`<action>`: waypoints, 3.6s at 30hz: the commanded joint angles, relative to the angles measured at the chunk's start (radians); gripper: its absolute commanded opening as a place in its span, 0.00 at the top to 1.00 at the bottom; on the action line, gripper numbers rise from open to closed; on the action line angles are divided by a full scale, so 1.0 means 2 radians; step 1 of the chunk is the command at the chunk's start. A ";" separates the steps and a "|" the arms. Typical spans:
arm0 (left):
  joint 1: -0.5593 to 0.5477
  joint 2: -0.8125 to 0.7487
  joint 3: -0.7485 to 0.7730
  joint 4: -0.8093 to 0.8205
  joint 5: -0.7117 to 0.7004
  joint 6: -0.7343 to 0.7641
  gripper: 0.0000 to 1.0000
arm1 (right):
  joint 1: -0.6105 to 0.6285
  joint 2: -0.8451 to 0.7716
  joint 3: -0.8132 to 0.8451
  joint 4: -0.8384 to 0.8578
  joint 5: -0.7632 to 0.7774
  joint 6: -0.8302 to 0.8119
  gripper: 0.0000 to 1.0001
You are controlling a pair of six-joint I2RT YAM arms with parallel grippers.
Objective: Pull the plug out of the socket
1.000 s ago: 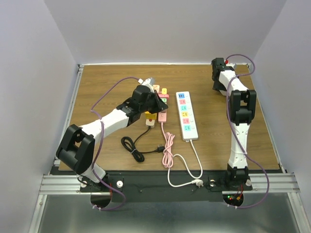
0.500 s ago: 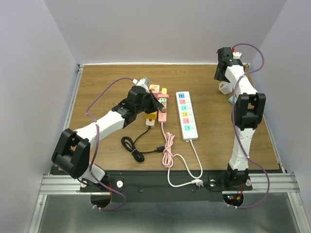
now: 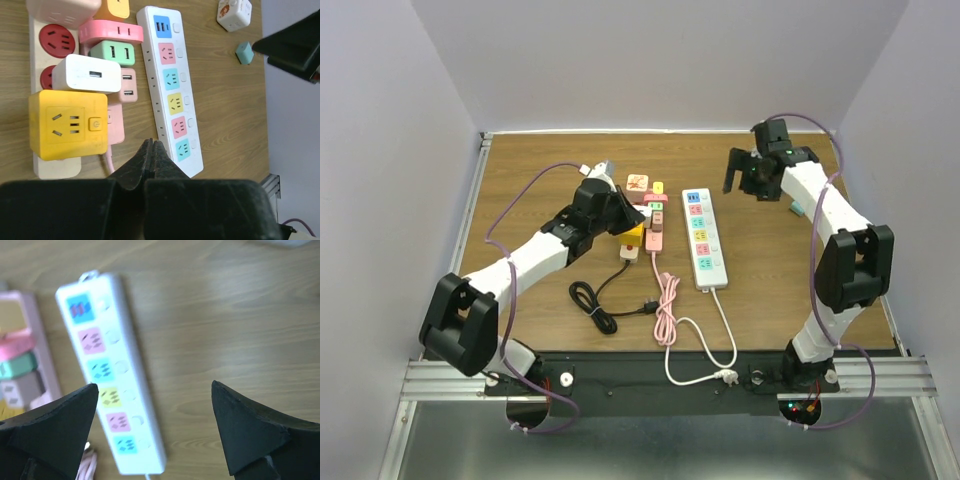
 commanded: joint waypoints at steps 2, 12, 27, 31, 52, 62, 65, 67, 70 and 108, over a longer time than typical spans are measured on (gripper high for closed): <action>0.008 -0.037 -0.013 -0.011 -0.031 0.002 1.00 | 0.067 -0.034 -0.005 0.053 -0.127 0.007 0.02; 0.019 -0.095 -0.056 -0.025 -0.063 -0.021 1.00 | 0.183 0.015 0.002 0.073 -0.104 0.031 0.05; 0.033 -0.139 -0.098 -0.030 -0.073 -0.031 1.00 | 0.224 0.082 0.021 0.095 -0.017 0.061 0.27; 0.037 -0.137 -0.102 -0.030 -0.070 -0.031 1.00 | 0.228 0.095 0.015 0.096 -0.017 0.060 0.32; 0.043 -0.146 -0.114 -0.026 -0.054 -0.039 1.00 | 0.231 0.134 0.054 0.090 0.118 0.060 0.48; 0.043 -0.149 -0.123 -0.017 -0.048 -0.047 1.00 | 0.224 0.149 0.066 0.083 0.119 0.032 0.50; 0.043 -0.150 -0.125 -0.016 -0.045 -0.048 1.00 | 0.224 0.165 0.082 0.083 0.103 0.028 0.47; 0.043 -0.152 -0.127 -0.017 -0.044 -0.048 1.00 | 0.223 0.178 0.096 0.083 0.091 0.028 0.47; 0.044 -0.155 -0.129 -0.016 -0.044 -0.050 1.00 | 0.220 0.192 0.106 0.083 0.074 0.031 0.48; -0.082 0.084 -0.027 0.134 0.052 -0.079 1.00 | 0.188 0.080 -0.060 -0.009 0.106 0.100 1.00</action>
